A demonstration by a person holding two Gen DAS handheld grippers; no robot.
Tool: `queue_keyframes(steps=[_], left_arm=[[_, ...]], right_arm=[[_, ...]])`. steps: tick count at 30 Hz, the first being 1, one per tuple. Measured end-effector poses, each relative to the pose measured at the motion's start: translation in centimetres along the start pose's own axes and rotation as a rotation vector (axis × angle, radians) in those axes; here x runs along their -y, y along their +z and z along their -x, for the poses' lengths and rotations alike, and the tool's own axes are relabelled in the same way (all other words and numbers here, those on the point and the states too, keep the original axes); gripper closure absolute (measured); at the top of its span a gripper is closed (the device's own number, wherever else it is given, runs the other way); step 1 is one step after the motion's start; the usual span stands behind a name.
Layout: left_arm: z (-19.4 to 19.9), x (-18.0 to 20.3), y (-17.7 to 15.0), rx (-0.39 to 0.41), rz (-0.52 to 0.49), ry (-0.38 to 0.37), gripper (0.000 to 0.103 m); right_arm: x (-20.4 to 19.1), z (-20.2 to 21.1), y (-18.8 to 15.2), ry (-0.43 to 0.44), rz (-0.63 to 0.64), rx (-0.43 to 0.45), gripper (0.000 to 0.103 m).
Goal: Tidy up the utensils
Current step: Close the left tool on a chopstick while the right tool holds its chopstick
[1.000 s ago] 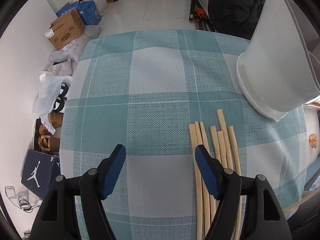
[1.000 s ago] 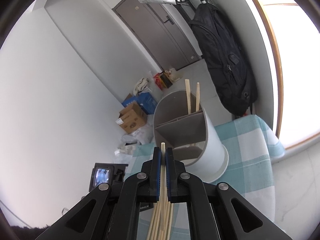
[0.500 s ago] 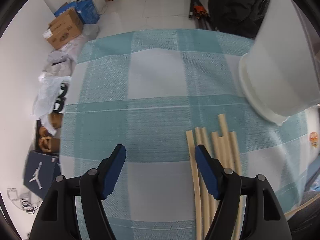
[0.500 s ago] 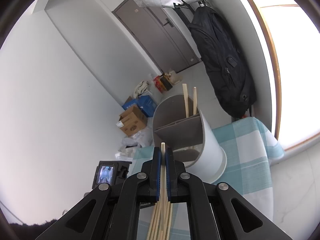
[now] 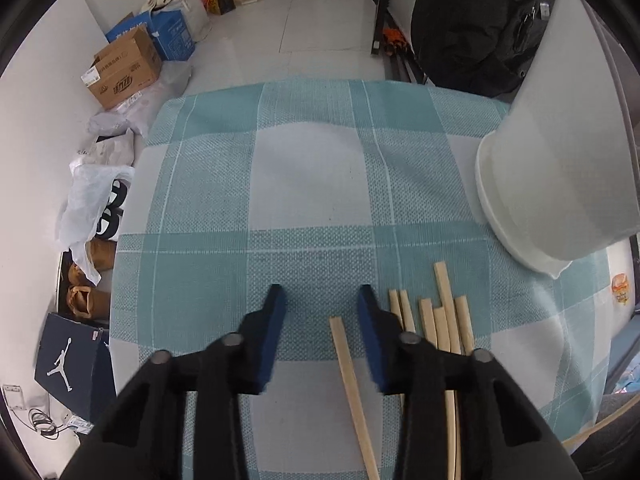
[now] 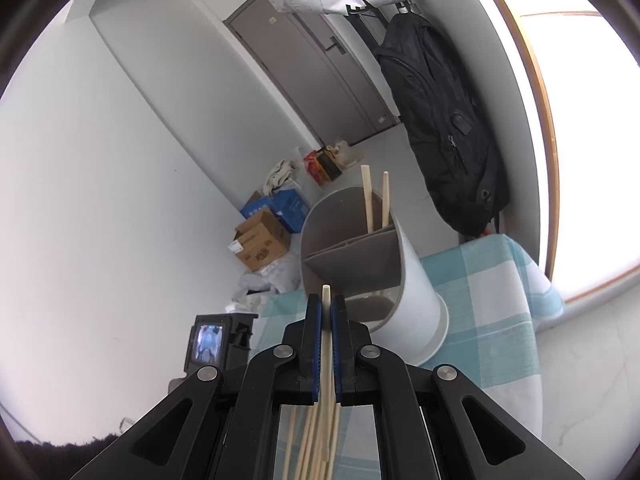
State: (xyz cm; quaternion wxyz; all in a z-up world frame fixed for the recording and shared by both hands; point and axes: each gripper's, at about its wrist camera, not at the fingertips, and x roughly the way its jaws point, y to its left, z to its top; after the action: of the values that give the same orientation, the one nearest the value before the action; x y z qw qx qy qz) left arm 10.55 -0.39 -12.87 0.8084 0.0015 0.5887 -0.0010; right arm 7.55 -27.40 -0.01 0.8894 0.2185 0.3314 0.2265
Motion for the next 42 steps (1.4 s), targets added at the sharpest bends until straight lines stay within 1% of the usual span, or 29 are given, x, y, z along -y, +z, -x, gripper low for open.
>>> queue_keyframes(steps=[1, 2, 4, 6, 7, 10, 14, 15, 17, 18, 19, 20, 21, 23, 27, 29, 30, 32, 33, 35, 38, 40, 41, 42], left_arm=[[0.1, 0.1, -0.1, 0.004, -0.005, -0.003, 0.097], [0.1, 0.2, -0.1, 0.004, -0.014, -0.012, 0.101], [0.0, 0.2, -0.2, 0.007, -0.021, -0.015, 0.103], [0.1, -0.5, -0.2, 0.004, 0.003, -0.058, 0.103], [0.4, -0.8, -0.2, 0.015, 0.017, -0.064, 0.103], [2.6, -1.4, -0.2, 0.096, 0.048, -0.101, 0.103], [6.6, -1.9, -0.3, 0.236, 0.064, -0.115, 0.103], [7.6, -1.9, -0.3, 0.263, 0.058, -0.12, 0.103], [8.7, -2.1, -0.4, 0.29, 0.062, -0.125, 0.103], [8.5, -2.1, -0.5, 0.287, 0.074, -0.133, 0.103], [8.1, -2.1, -0.5, 0.263, 0.081, -0.154, 0.103], [7.0, -2.1, -0.4, 0.203, 0.078, -0.168, 0.103], [5.5, -2.2, -0.4, 0.142, 0.083, -0.162, 0.103], [3.1, -2.6, -0.7, 0.068, 0.103, -0.155, 0.103], [0.6, -2.7, -1.1, -0.013, 0.137, -0.186, 0.103], [-0.3, -1.9, -1.2, -0.044, 0.102, -0.167, 0.094], [-0.6, -1.5, -1.3, -0.055, 0.09, -0.156, 0.084], [-0.6, -1.1, -1.2, -0.032, 0.08, -0.155, 0.07], [-0.7, -1.0, -1.2, -0.035, 0.076, -0.144, 0.064], [-0.7, -0.7, -1.1, -0.033, 0.065, -0.116, 0.063], [-0.9, 0.3, -1.0, -0.037, 0.006, -0.047, 0.064], [-1.0, 0.6, -1.0, -0.033, -0.007, -0.028, 0.065], [-1.0, 0.5, -1.0, -0.028, 0.003, -0.026, 0.067], [-0.9, 0.2, -1.1, -0.022, 0.01, -0.018, 0.076]], right_arm=[[0.1, 0.0, 0.0, -0.005, -0.001, -0.001, 0.099], [0.2, 0.0, 0.0, -0.007, -0.001, -0.002, 0.099], [0.2, -0.1, -0.1, -0.011, 0.003, -0.004, 0.099], [0.0, -0.1, -0.1, -0.019, 0.013, -0.004, 0.099], [-0.2, -0.2, -0.2, -0.019, 0.019, -0.005, 0.099], [-0.9, 0.1, -0.3, -0.022, 0.047, 0.002, 0.099], [-2.2, 0.6, -0.3, -0.029, 0.094, 0.017, 0.099], [-2.6, 0.8, -0.3, -0.03, 0.106, 0.022, 0.099], [-3.1, 0.9, -0.5, -0.032, 0.121, 0.024, 0.099], [-3.3, 1.0, -0.6, -0.032, 0.124, 0.02, 0.099], [-3.4, 1.0, -0.7, -0.035, 0.127, 0.019, 0.099], [-3.5, 1.0, -0.9, -0.035, 0.127, 0.016, 0.099], [-3.6, 0.9, -1.0, -0.032, 0.126, 0.01, 0.099], [-3.6, 0.9, -1.2, -0.032, 0.125, 0.005, 0.099], [-3.4, 1.0, -1.5, -0.033, 0.126, 0.003, 0.099], [-3.1, 0.9, -1.4, -0.031, 0.112, 0.001, 0.099], [-2.9, 0.8, -1.3, -0.028, 0.103, -0.001, 0.099], [-2.5, 0.7, -1.1, -0.027, 0.09, 0.0, 0.099], [-2.5, 0.7, -1.1, -0.025, 0.086, 0.0, 0.099], [-2.1, 0.7, -1.1, -0.024, 0.078, 0.002, 0.099], [-1.7, 0.5, -1.1, -0.02, 0.057, -0.007, 0.099], [-1.6, 0.6, -1.1, -0.019, 0.049, -0.009, 0.099], [-1.5, 0.6, -1.1, -0.017, 0.045, -0.009, 0.099], [-1.5, 0.6, -1.1, -0.018, 0.044, -0.009, 0.099]])
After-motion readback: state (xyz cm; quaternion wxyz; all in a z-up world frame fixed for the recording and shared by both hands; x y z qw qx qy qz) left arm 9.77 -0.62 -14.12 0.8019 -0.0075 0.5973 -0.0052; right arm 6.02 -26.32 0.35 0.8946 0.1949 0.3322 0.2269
